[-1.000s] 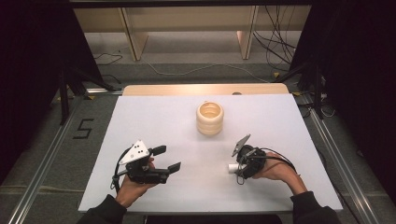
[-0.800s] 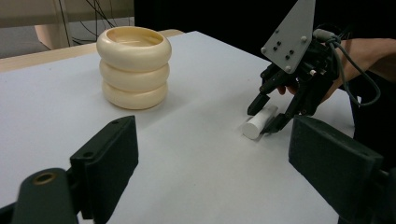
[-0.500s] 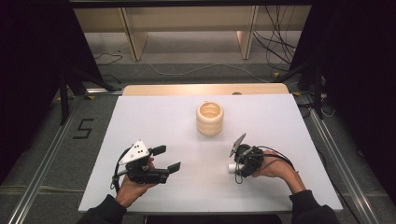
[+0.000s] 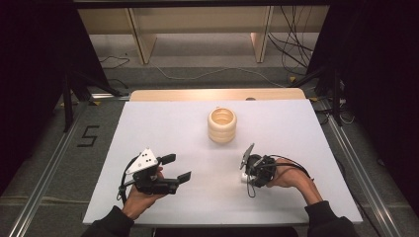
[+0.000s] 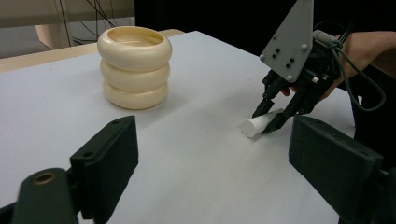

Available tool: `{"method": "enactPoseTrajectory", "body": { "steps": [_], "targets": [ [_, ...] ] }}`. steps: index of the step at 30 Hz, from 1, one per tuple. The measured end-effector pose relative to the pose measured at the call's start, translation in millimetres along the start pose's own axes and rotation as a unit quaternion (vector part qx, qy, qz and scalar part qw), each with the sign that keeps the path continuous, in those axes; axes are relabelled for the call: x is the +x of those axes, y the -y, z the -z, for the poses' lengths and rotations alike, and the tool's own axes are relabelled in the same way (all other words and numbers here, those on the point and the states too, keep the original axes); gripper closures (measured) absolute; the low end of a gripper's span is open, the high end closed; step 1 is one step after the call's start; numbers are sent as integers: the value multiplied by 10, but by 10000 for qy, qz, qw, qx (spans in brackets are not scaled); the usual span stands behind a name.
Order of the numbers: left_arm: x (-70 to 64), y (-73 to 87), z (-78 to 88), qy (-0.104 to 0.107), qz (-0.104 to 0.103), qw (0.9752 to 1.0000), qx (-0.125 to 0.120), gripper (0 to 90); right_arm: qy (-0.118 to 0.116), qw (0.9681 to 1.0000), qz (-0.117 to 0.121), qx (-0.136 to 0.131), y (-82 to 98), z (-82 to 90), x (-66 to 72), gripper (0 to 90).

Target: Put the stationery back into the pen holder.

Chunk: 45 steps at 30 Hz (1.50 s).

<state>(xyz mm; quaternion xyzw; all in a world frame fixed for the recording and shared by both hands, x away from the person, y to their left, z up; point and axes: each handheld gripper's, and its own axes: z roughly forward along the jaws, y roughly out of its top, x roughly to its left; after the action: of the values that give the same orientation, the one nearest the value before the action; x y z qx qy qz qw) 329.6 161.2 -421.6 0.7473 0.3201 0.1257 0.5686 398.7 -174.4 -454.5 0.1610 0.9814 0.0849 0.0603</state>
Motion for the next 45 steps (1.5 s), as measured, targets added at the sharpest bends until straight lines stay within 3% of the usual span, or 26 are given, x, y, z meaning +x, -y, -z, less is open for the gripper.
{"method": "enactPoseTrajectory", "body": {
  "steps": [4,7,12,16,19,21,23,28,30,38,41,45],
  "targets": [
    [-2,-1,1,-2,-7,10000,1,155,75,9998,186,-10,-1,39,22,693],
    [-3,-1,3,4,-11,10000,3,155,198,9996,143,-157,-3,102,27,694],
    [-3,-1,3,-1,12,10000,-19,155,149,9982,-31,-586,20,196,-6,694],
    [-3,-2,6,-6,-11,10000,-8,155,115,9938,-297,-1065,38,264,-61,694],
    [-3,-1,5,-15,11,10000,-32,155,88,9863,-605,-1533,61,307,-110,694],
    [-2,0,5,-22,14,10000,-36,155,119,9788,-818,-1874,80,340,-153,694],
    [0,0,4,-29,16,10000,-31,155,174,9672,-1110,-2280,99,378,-190,694],
    [-2,-1,9,-40,29,10000,-49,155,338,9428,-1498,-2958,125,465,-225,694],
    [-1,1,7,-46,35,10000,-46,155,344,9351,-1598,-3144,124,493,-223,694],
    [5,1,13,-77,35,10000,-38,155,404,9169,-1789,-3546,104,545,-238,694],
    [14,1,18,-94,23,9999,-46,155,476,9126,-1843,-3619,80,553,-249,694],
    [14,4,14,-122,66,9999,-87,155,551,9035,-1948,-3778,57,571,-294,694]
  ]
}}
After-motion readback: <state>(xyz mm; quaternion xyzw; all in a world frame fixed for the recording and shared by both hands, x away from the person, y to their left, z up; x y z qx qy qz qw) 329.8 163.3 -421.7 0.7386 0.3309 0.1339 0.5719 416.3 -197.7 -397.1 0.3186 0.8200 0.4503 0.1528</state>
